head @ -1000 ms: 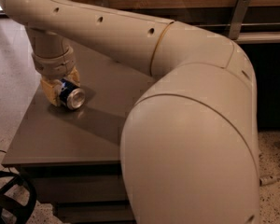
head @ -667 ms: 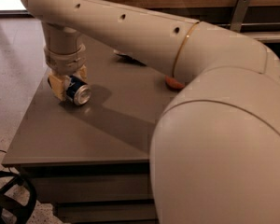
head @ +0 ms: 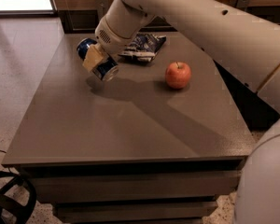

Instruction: Pick pepsi can

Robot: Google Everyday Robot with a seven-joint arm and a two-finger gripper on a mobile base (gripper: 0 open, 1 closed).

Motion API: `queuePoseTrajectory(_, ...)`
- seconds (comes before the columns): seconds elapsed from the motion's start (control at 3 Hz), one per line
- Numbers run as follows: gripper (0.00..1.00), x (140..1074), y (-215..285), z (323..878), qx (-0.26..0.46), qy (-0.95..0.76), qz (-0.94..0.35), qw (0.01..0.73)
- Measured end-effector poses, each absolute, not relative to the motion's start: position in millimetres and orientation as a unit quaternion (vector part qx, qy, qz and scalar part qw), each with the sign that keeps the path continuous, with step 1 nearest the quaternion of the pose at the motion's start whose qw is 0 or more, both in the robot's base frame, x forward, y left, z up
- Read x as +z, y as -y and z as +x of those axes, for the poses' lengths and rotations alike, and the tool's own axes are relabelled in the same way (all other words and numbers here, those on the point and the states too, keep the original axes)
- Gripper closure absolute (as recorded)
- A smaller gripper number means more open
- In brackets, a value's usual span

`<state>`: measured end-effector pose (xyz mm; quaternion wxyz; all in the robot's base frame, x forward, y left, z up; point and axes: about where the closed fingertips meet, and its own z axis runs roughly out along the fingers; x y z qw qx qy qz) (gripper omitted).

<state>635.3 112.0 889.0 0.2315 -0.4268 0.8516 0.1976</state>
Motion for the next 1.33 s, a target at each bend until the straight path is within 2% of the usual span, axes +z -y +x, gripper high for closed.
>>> queuePoseTrajectory(0.67, 1.0, 914, -103, 642, 0.259, -0.802, -0.437, 0.313)
queuePoseTrajectory(1.33, 1.0, 925, -130, 606, 0.297, -0.75, -0.44, 0.395)
